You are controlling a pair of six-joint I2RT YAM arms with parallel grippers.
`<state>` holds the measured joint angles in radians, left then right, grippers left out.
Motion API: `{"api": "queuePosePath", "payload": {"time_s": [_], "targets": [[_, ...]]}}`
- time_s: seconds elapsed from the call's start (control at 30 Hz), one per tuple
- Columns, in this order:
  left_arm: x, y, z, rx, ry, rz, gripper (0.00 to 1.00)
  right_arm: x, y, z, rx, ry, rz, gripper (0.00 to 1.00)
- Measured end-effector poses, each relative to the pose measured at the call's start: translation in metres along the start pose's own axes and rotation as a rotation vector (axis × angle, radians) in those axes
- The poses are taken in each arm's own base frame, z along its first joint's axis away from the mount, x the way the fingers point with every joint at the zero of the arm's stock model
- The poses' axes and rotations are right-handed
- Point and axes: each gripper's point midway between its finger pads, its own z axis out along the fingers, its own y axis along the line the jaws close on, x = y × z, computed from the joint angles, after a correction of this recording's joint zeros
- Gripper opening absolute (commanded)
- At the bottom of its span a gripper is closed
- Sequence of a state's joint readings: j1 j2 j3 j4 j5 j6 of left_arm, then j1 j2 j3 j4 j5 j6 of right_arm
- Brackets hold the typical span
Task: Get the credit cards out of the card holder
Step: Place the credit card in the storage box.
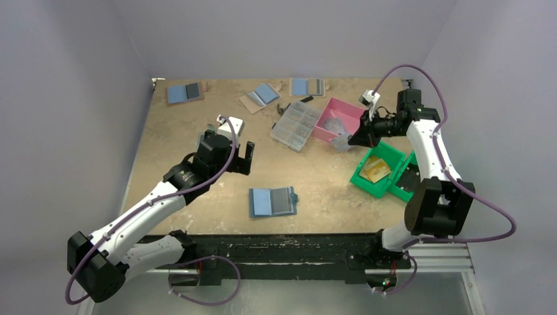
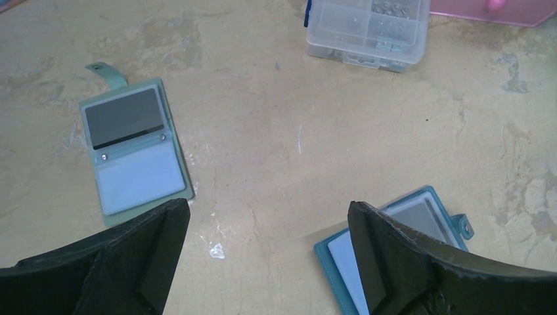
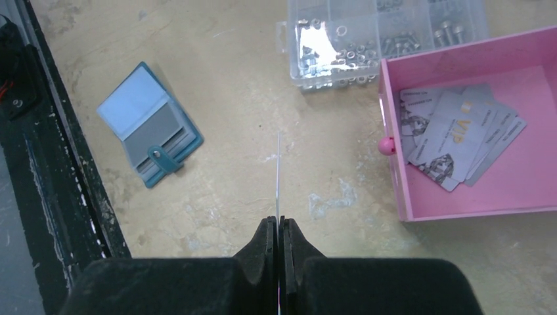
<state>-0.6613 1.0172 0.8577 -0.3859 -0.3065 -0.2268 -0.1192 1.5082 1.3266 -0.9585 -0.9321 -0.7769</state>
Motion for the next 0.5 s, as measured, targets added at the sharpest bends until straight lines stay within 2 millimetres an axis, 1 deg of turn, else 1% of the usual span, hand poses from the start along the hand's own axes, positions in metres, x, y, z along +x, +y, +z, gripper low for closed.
{"api": "queuePosePath", "payload": {"time_s": [0.13,0.2,0.3,0.37,0.5], "targets": [[0.002,0.005,0.002,-0.006,0.010,0.007,0.99,-0.008,-0.011,-0.001,0.011,0.003,-0.003,0.00],[0.007,0.014,0.005,-0.017,0.012,-0.010,0.99,-0.009,-0.017,-0.002,0.026,0.014,0.002,0.00],[0.031,0.033,0.009,-0.055,0.055,-0.033,0.99,-0.012,-0.022,-0.006,0.055,0.023,0.008,0.00],[0.040,0.038,0.009,-0.061,0.082,-0.036,0.99,-0.015,-0.026,-0.010,0.074,0.021,0.013,0.00],[0.037,0.039,0.009,-0.055,0.075,-0.046,0.99,-0.015,-0.032,-0.015,0.105,0.029,0.029,0.00]]}}
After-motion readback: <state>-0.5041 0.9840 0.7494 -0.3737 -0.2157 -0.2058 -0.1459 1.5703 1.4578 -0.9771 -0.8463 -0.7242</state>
